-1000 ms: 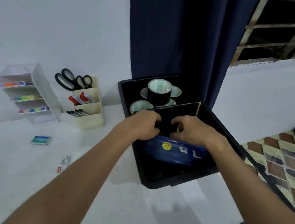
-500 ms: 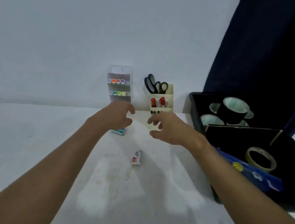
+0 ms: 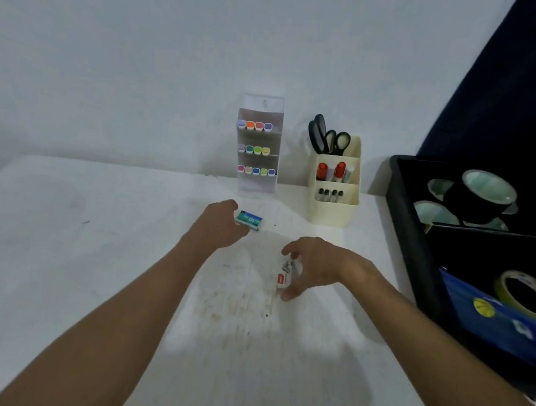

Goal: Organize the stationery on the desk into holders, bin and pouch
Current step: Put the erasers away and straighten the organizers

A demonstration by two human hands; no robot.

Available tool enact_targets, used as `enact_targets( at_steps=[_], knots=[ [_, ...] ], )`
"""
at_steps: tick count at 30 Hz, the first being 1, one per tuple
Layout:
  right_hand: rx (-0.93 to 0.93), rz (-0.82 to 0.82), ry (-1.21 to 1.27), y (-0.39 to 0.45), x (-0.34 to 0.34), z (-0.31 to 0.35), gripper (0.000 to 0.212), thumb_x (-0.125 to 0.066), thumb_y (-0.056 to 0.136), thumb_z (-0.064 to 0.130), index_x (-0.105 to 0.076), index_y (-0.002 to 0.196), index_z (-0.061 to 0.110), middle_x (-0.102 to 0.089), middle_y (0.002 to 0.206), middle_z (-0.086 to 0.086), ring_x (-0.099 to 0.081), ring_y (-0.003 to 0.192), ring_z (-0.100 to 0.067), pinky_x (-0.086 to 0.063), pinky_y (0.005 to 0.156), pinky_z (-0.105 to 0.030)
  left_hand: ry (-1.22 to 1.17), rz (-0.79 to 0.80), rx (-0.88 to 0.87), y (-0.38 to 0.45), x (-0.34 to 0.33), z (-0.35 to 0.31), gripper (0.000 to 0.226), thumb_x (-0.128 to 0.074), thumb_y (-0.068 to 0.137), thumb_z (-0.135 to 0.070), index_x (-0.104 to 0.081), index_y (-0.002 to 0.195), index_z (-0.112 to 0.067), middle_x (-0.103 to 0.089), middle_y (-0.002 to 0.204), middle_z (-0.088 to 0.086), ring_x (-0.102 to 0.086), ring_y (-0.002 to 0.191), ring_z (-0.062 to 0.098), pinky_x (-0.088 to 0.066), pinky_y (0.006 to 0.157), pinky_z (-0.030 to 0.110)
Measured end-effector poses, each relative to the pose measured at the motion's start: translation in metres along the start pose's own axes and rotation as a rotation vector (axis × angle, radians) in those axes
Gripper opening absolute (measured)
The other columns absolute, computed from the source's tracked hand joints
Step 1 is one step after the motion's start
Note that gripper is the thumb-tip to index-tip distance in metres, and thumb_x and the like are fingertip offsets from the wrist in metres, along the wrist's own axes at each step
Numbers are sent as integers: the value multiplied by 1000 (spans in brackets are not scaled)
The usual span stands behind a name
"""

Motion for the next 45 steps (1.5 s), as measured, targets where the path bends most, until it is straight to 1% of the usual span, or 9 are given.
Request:
enact_targets(
  at_steps=[5,12,18,23,26,31,36,40,45],
  knots=[
    [50,-69,-74,7,-5,-3,88,-84,63,45,-44,137,19,-44,127,1,-46,116,-17,-41,100,-28,44,-56,106,14,-18,-7,78,-62,80,-60,-39,135,-10,-44,134,11,-46,125,28,-44,98,39],
    [111,-199,-3,25,0,-14,63,-80,69,37,-55,124,17,-49,112,1,-52,102,-15,-46,90,-26,71,-103,48,15,-28,-9,63,-64,78,-52,-52,122,-8,-46,117,8,-47,112,24,-48,90,35],
    [124,-264,-10,45,11,-8,72,-76,73,40,-46,135,19,-46,122,-3,-47,114,-19,-42,95,-27,78,71,-125,4,-33,-5,68,-75,74,-38,-47,132,-16,-44,124,3,-41,118,22,-43,96,33],
    [68,-345,175,45,3,-8,89,-70,79,31,-17,150,25,-34,138,-5,-33,130,-24,-36,106,-35,-6,42,-41,-12,-29,8,87,-73,77,-31,-24,148,-19,-33,141,7,-31,132,26,-36,106,39],
    [13,-440,285,34,-7,-11,87,-67,81,27,-15,150,23,-32,140,-6,-31,130,-24,-36,105,-34,-113,-42,26,-29,-32,16,86,-73,77,-33,-25,147,-18,-36,136,8,-34,128,25,-39,100,37],
    [3,-570,402,19,-21,-7,74,-66,82,27,-29,145,21,-32,136,-6,-32,128,-22,-37,102,-30,-190,-169,3,-42,-39,17,75,-71,77,-38,-37,141,-17,-45,120,5,-44,113,20,-38,82,23],
    [-69,-620,392,24,-17,-8,60,-64,84,29,-38,137,17,-41,124,-7,-40,116,-22,-40,88,-26,-228,-120,59,-31,-38,22,79,-70,79,-41,-34,144,-16,-48,129,6,-50,119,23,-46,92,31],
    [-102,-621,458,34,-16,-13,37,-62,85,24,-54,117,8,-47,100,-4,-49,93,-17,-35,62,-14,-169,-123,119,-30,-34,21,80,-68,80,-48,-32,144,-15,-48,136,4,-48,125,22,-45,97,32],
    [-73,-701,477,44,-9,-5,18,-58,88,22,-59,102,10,-55,92,-5,-49,77,-11,-29,52,-11,-234,-258,122,-29,-31,17,54,-67,83,-36,-45,127,-14,-59,118,5,-60,101,17,-47,73,22]
  ],
)
Point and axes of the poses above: each hand's wrist, its own y-axis towards the middle knuckle, its own x-axis out of the back of the hand, z = x × y, the point moved 8 cm from there along y, towards the middle knuckle
